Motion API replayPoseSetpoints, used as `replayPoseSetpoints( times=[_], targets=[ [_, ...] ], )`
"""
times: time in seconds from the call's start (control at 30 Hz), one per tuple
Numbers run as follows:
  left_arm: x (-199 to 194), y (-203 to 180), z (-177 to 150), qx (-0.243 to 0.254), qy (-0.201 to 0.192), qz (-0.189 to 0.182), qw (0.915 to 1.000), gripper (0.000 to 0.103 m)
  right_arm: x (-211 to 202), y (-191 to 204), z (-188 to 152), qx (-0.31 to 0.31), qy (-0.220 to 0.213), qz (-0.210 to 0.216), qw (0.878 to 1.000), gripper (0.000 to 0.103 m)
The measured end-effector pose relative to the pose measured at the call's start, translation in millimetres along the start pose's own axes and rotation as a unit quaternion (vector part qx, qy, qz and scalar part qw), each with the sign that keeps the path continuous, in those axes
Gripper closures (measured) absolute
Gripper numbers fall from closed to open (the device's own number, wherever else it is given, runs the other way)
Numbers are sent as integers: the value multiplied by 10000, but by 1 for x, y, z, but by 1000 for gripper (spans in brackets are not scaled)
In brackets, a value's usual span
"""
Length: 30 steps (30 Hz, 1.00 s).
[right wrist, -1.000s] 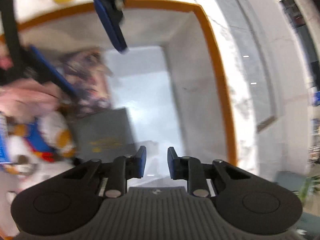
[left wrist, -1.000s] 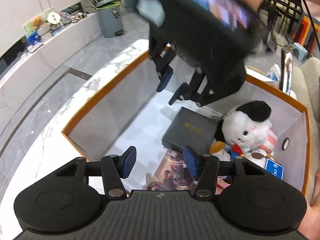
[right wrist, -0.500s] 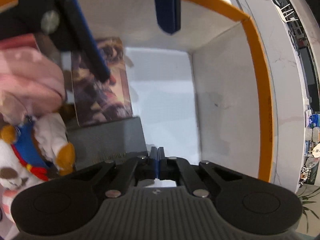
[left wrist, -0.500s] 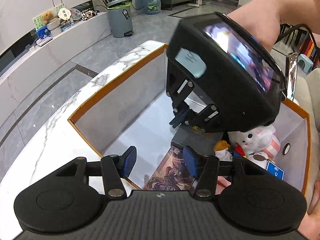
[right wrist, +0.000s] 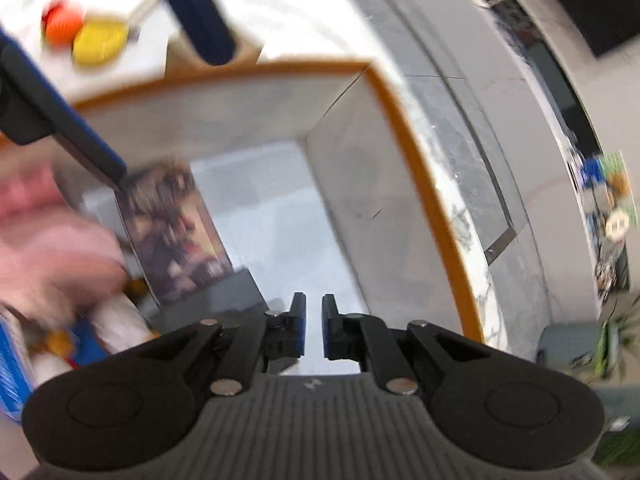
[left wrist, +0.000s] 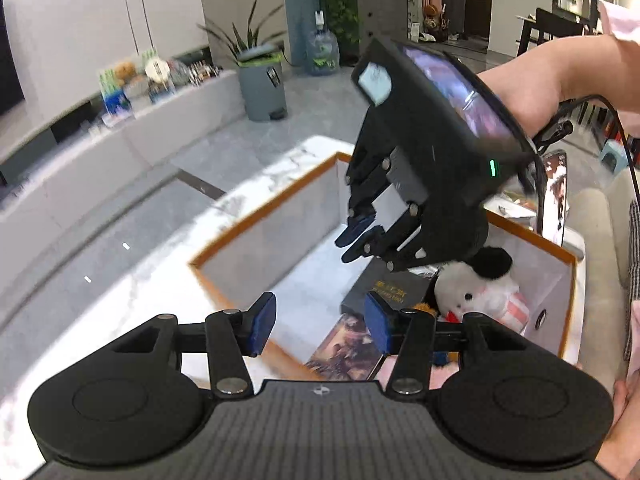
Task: Organize objects
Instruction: 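Move both grippers out of the shoebox toward the orange crochet ball and yellow tape measure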
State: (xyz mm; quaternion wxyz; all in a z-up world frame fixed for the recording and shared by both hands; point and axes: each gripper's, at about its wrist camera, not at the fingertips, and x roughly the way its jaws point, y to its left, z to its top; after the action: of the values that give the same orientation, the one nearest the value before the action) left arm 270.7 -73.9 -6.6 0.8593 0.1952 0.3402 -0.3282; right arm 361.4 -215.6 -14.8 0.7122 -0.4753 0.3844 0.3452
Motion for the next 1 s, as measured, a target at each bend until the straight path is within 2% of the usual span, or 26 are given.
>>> replayPoseSetpoints(
  times=[0.13,0.23,0.3,0.33,0.37,0.43,0.47,0.57,0.67,0.8,0.9,1.0],
  targets=[
    [-36,2,-9,52,70,329,9994,46,-30,-11,-15,735,-531,140,9958,94],
    [-66,12,-21,-95,71,550,9984,46,-56,-3,8,1103,-987,151,9889,92],
    [-83,21,-33,-342,115,692,9969,46,-66,13,16,1315,-1304,125,9826,86],
    [-90,25,-39,-472,127,755,9959,46,-61,24,22,1482,-1467,143,9779,73],
    [-96,29,-45,-594,144,819,9948,46,-57,33,24,1650,-1594,162,9732,64],
    [-108,34,-64,-793,148,910,9926,46,-76,44,31,1965,-1890,323,9616,63],
    [-111,35,-73,-836,163,933,9920,46,-68,57,35,2096,-1959,378,9572,63],
    [-114,35,-104,-824,287,1039,9908,46,-70,90,57,2532,-2038,468,9446,62],
    [-109,33,-133,-800,331,1064,9905,46,-60,129,70,2665,-2183,503,9374,61],
    [-92,31,-156,-767,423,948,9916,41,-28,174,84,2992,-2168,523,9278,54],
    [-72,38,-169,-882,611,895,9902,40,-2,194,91,3095,-2067,631,9260,54],
    [-55,46,-183,-1015,753,901,9879,40,26,204,97,3183,-1926,397,9274,54]
  ],
)
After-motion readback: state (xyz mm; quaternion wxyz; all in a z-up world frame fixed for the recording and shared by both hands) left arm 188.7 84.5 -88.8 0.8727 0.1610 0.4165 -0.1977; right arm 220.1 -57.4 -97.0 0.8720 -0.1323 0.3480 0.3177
